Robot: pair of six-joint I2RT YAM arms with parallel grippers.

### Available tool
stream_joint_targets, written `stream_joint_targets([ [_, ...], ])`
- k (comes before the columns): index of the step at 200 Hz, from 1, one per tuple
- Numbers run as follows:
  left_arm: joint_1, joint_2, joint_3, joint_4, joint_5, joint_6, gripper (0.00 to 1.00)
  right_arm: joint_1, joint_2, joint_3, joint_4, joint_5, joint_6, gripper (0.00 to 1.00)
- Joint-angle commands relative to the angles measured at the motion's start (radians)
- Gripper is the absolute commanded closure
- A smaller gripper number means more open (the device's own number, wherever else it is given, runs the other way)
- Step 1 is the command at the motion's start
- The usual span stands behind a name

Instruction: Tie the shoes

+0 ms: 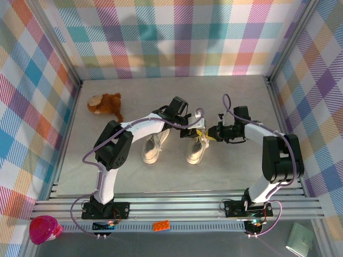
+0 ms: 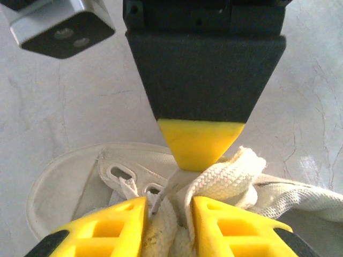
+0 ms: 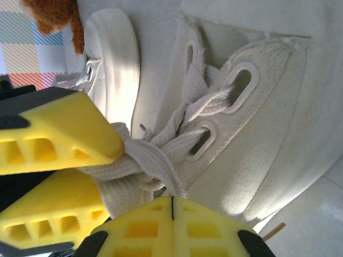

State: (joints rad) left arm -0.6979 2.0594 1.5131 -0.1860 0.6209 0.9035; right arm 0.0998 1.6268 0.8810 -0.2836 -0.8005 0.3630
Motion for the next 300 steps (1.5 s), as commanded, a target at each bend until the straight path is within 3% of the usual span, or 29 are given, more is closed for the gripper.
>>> stream_joint_targets([
  [1,-0.002,-0.049,-0.012,-0.039,0.007,0.040,0.72,0.008,-0.061,0.028,-0.051,0.021,-0.046,1.00],
  [64,-0.001,-0.030,0.010,-0.068,0.010,0.042,0.71,0.050,-0.143,0.026,-0.056,0.074,-0.155,1.00],
  [90,0.000,-0.022,0.024,-0.068,0.005,0.031,0.59,0.072,-0.160,0.034,-0.071,0.092,-0.213,1.00],
  [142,-0.001,-0.004,0.063,-0.075,0.012,0.025,0.51,0.099,-0.170,0.050,-0.088,0.098,-0.297,1.00],
  [243,-0.010,0.065,0.126,-0.162,0.034,0.049,0.50,0.119,-0.159,0.071,-0.089,0.039,-0.399,1.00],
  [300,-0.011,0.085,0.151,-0.128,0.027,-0.004,0.57,0.132,-0.158,0.061,-0.095,-0.013,-0.452,1.00],
])
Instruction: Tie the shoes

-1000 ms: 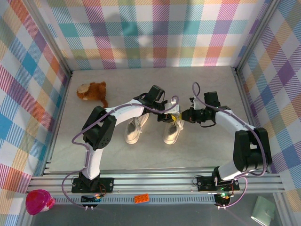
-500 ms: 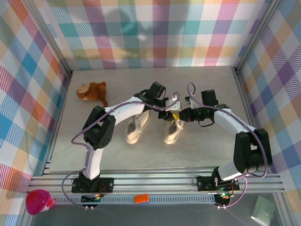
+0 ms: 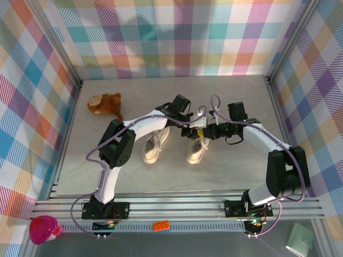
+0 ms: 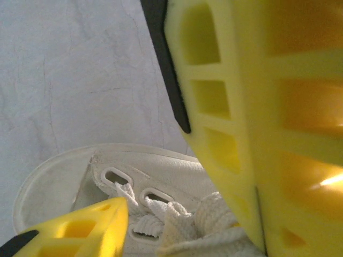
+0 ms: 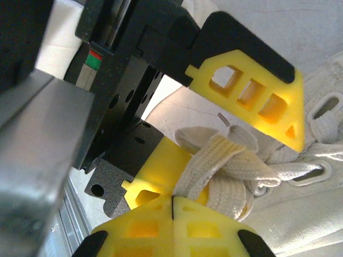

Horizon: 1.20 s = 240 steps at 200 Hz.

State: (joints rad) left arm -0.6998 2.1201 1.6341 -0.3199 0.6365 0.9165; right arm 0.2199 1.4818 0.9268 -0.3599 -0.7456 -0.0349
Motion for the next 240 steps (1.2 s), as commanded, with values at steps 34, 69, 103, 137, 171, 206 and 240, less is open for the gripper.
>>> stream_joint_targets([
  [34,-0.007,0.019,0.017,0.015,-0.022,-0.037,0.57,0.012,-0.012,0.007,-0.041,0.010,-0.054,1.00],
  [69,-0.001,0.022,0.026,0.020,-0.035,-0.085,0.62,0.012,-0.041,-0.032,0.011,-0.047,-0.054,1.00],
  [103,-0.005,0.001,-0.019,0.077,0.025,-0.078,0.76,0.012,-0.035,-0.019,0.002,-0.031,-0.040,1.00],
  [137,-0.013,-0.022,-0.064,0.093,0.032,-0.061,0.88,0.012,-0.039,-0.020,0.010,0.009,0.000,1.00],
  [171,-0.015,-0.049,-0.124,0.135,0.027,-0.060,1.00,0.012,-0.060,-0.024,0.028,0.041,0.043,0.75],
  [206,-0.016,-0.072,-0.182,0.199,0.001,-0.060,1.00,0.000,-0.085,-0.034,0.037,0.021,0.089,0.61],
  [240,-0.017,-0.084,-0.207,0.233,-0.018,-0.057,1.00,-0.053,-0.103,-0.051,0.048,0.055,0.210,0.55],
])
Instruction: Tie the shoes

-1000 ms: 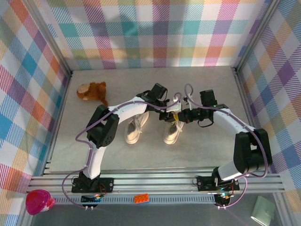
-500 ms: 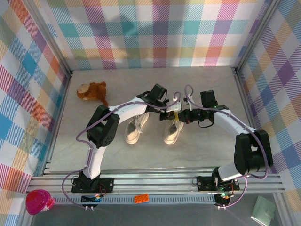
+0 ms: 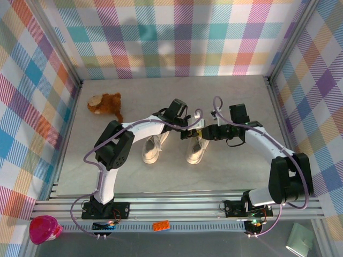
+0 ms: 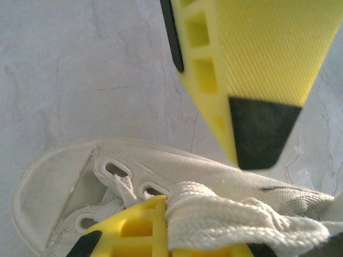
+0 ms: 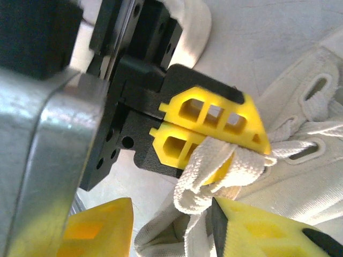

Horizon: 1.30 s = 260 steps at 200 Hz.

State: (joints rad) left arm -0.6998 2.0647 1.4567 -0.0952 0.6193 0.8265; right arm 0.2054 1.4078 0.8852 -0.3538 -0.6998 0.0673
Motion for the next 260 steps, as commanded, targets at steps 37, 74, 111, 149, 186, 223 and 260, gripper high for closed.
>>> stream_joint_targets([
  [37,-0.017,-0.032,-0.028,0.009,0.002,0.033,1.00,-0.049,0.002,-0.026,0.063,0.059,0.223,0.56],
  [74,-0.018,-0.036,-0.031,0.012,0.005,0.035,1.00,-0.050,0.044,-0.057,0.138,0.060,0.299,0.62],
  [111,-0.018,-0.037,-0.029,0.012,0.007,0.037,1.00,-0.049,0.090,-0.050,0.178,0.027,0.322,0.61],
  [149,-0.018,-0.037,-0.025,0.012,0.007,0.036,1.00,-0.049,0.132,-0.055,0.216,-0.011,0.336,0.60],
  [186,-0.018,-0.034,-0.021,0.005,0.008,0.037,1.00,-0.047,0.161,-0.056,0.253,-0.044,0.354,0.59],
  [223,-0.018,-0.030,-0.015,0.003,0.008,0.036,1.00,-0.046,0.169,-0.055,0.265,-0.065,0.359,0.57],
  [260,-0.020,-0.023,-0.001,-0.006,0.011,0.034,1.00,-0.033,0.207,-0.049,0.287,-0.094,0.380,0.57],
])
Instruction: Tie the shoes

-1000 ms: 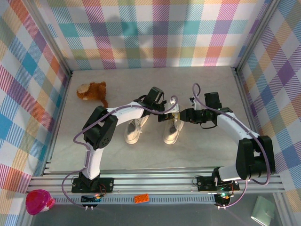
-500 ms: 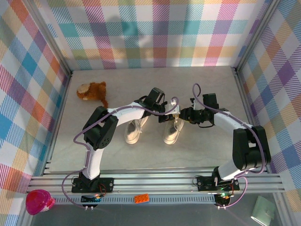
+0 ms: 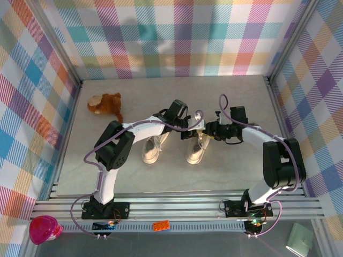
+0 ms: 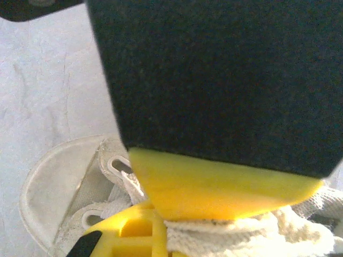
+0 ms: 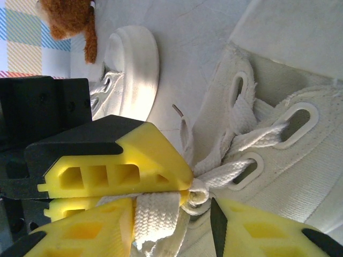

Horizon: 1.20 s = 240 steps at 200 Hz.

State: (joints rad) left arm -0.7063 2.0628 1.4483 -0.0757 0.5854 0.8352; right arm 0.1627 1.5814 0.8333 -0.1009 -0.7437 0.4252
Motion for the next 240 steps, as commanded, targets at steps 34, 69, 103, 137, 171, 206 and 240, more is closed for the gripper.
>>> stream_joint_targets([
  [34,-0.017,-0.027,0.006,-0.026,0.036,0.026,1.00,0.014,0.083,0.023,-0.004,-0.053,0.025,0.68],
  [69,-0.018,-0.039,0.005,-0.033,0.019,0.029,0.97,0.014,0.071,0.020,-0.011,-0.044,0.020,1.00],
  [103,-0.017,-0.057,0.000,-0.045,0.003,0.038,0.94,0.011,0.038,0.014,-0.027,-0.021,-0.001,1.00],
  [137,-0.017,-0.076,-0.019,-0.035,-0.005,0.044,0.92,0.006,0.008,-0.003,-0.027,-0.003,-0.009,1.00],
  [171,-0.017,-0.088,-0.037,-0.030,-0.012,0.050,0.74,0.005,-0.051,-0.020,-0.054,0.066,-0.032,1.00],
  [206,-0.016,-0.118,-0.057,-0.025,-0.041,0.053,0.52,0.005,-0.051,-0.017,-0.080,0.070,-0.058,1.00],
  [240,-0.003,-0.181,-0.097,-0.055,-0.088,0.072,0.46,0.006,-0.031,-0.001,-0.088,0.049,-0.071,1.00],
])
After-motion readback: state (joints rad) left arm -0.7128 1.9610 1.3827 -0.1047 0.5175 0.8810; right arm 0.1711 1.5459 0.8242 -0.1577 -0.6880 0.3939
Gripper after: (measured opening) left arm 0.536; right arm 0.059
